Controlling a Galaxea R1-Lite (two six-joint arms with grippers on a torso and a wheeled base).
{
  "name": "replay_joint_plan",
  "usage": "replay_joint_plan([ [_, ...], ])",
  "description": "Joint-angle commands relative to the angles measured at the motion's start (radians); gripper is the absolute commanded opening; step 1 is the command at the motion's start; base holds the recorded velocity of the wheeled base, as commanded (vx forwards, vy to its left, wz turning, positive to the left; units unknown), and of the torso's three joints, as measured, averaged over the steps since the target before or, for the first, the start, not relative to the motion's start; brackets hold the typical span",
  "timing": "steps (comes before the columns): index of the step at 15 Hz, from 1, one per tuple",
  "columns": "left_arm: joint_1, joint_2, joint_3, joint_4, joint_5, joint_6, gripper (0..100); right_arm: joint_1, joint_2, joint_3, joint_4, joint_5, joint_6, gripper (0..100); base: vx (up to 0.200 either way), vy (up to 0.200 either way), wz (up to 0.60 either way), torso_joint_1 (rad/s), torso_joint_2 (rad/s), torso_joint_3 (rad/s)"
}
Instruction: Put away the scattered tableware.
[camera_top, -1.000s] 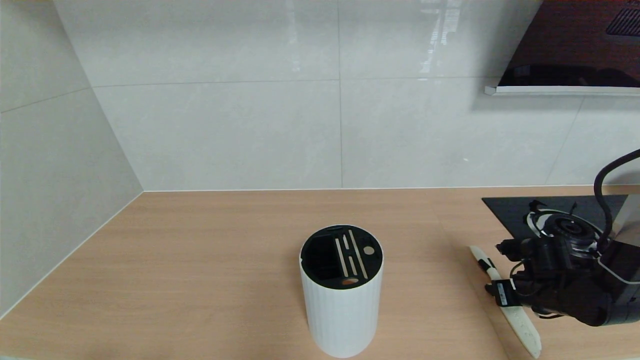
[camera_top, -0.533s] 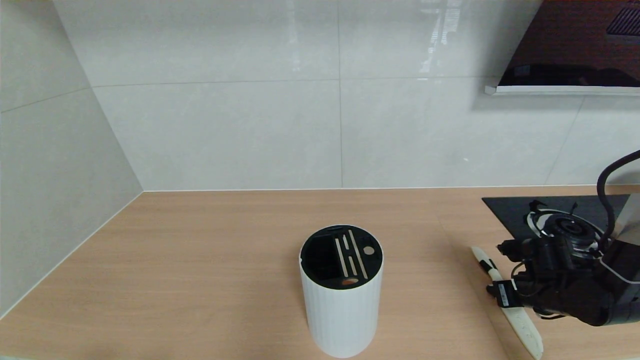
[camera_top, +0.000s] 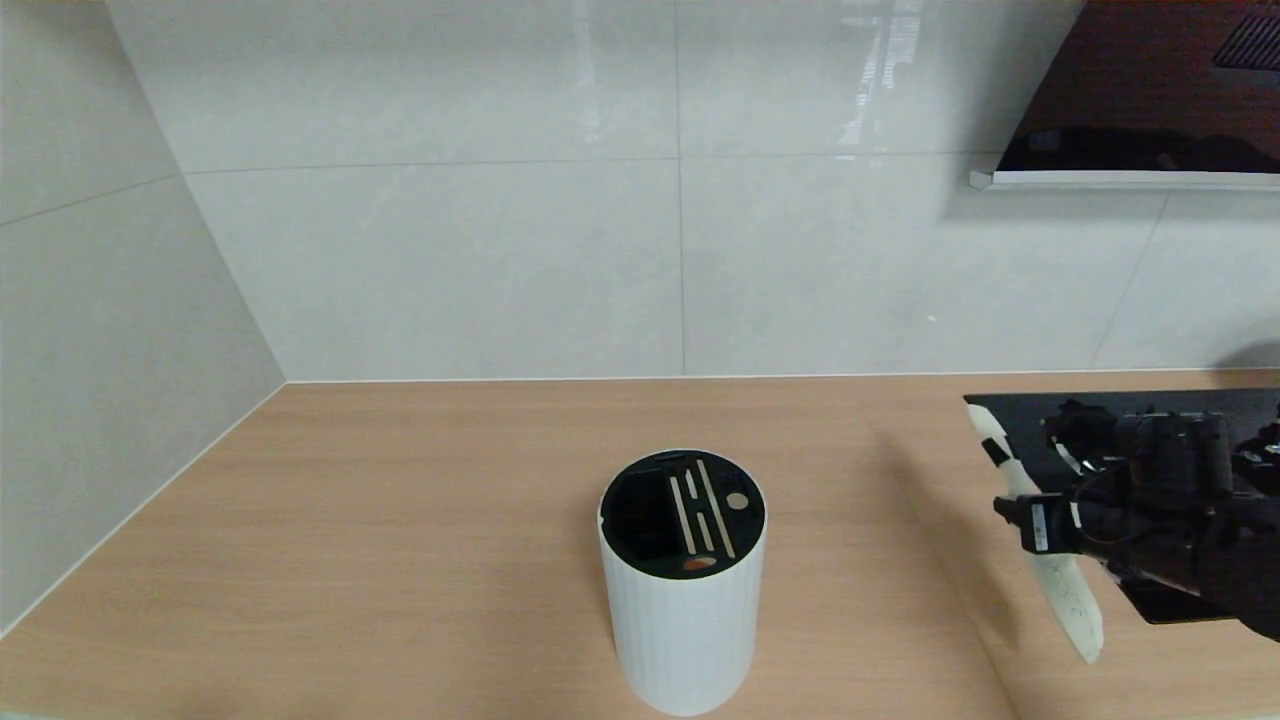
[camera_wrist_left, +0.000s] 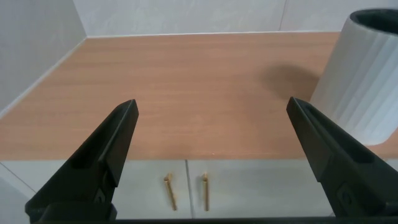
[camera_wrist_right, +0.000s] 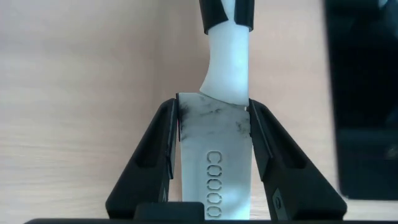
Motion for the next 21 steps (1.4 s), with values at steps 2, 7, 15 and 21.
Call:
replay_joint_plan([
  [2, 0.000, 0.000, -0.024, 0.000, -0.024, 0.006, 100, 0.123, -0.230, -0.010, 0.001, -0.006, 0.007, 0, 0.000, 0.000, 0.00, 0.000, 0.00, 0.000],
  [7, -0.003, 0.333, -0.319, 0.087, -0.346, 0.008, 100, 0.281, -0.321, -0.057, 0.000, -0.017, 0.011, 0, 0.000, 0.000, 0.00, 0.000, 0.00, 0.000],
  [15, -0.279, 1.184, -0.782, -0.147, -0.511, -0.060, 100, 0.445, -0.230, -0.248, 0.004, -0.016, 0.008, 0, 0.000, 0.000, 0.00, 0.000, 0.00, 0.000],
  [21, -0.452, 1.516, -0.894, -0.394, -0.469, -0.157, 100, 0.541, -0.108, -0.366, 0.004, -0.025, 0.008, 0, 0.000, 0.000, 0.00, 0.000, 0.00, 0.000],
])
